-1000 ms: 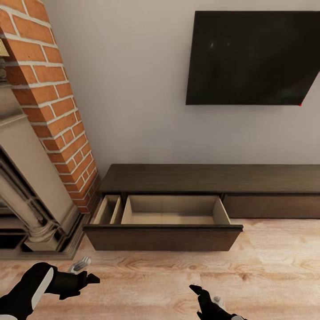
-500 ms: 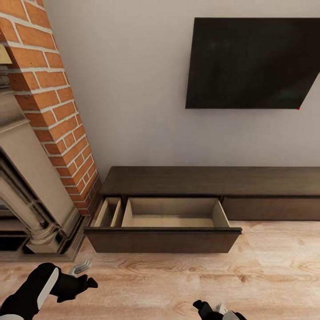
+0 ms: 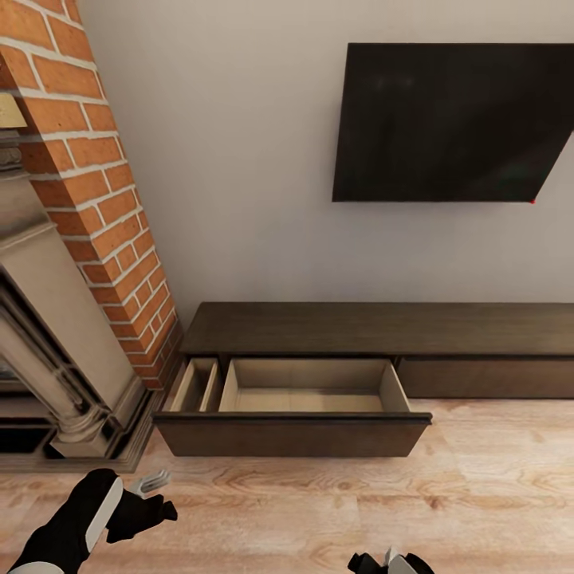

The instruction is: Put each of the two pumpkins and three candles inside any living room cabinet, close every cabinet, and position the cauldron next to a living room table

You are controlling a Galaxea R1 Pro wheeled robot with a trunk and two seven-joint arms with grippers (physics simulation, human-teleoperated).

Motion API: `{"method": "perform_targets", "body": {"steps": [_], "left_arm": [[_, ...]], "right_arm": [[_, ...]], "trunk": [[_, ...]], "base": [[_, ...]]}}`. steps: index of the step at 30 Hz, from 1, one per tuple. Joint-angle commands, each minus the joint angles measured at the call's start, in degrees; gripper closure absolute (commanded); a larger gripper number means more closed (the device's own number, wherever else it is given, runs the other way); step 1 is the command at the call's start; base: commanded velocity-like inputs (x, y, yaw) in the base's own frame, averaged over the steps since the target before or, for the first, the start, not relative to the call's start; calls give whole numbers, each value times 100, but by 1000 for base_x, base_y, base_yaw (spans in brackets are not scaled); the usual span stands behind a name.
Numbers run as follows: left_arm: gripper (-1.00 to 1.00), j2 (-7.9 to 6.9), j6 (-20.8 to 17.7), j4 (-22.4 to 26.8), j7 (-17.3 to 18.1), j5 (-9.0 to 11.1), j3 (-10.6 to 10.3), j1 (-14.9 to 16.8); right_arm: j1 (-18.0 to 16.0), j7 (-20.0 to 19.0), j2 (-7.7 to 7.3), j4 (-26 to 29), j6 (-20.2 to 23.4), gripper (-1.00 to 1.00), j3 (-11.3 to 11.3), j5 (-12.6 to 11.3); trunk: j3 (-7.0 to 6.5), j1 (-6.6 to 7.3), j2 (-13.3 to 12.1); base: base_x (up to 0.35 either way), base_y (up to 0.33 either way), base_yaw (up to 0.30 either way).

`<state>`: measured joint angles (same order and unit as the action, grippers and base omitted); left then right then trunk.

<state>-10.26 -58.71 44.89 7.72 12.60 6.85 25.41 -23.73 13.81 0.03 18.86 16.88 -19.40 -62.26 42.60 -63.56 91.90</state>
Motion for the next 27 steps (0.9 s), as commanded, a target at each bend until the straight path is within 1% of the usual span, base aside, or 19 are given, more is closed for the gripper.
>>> {"method": "perform_targets", "body": {"steps": [1,3,4,6,8,11,18,27], "left_arm": [[-100,3,0,0,-3,-2,0,0],[-100,10,0,1,-11,-3,-7,-1],[-100,11,0,2,-12,-3,-9,-1],[-100,14,2,2,-14,-3,-14,-1],[-100,19,3,2,-15,-3,-18,-1],[-100,69,7,2,-15,-3,-24,-1],[-100,100,9,10,-16,-3,-26,-1],[-100,103,17,11,-7,-3,-18,-1]], "right_arm": [[0,64,3,4,0,-100,-73,22],[0,396,19,15,5,-100,-330,147],[0,494,27,16,5,-100,-381,192],[0,775,47,19,-6,-100,-504,355],[0,847,51,20,-10,-100,-535,405],[0,940,58,68,-18,-100,-590,478],[0,977,59,405,-57,-100,-637,502],[0,1010,58,476,-113,-100,-644,508]], "trunk": [[-19,23,-42],[-54,67,-122],[-72,89,-162],[-108,132,-242],[-144,176,-322],[-198,242,-443],[-198,242,-443],[-199,242,-443]], "base": [[0,0,0],[0,0,0],[0,0,0],[0,0,0],[0,0,0],[0,0,0],[0,0,0],[0,0,26]]}}
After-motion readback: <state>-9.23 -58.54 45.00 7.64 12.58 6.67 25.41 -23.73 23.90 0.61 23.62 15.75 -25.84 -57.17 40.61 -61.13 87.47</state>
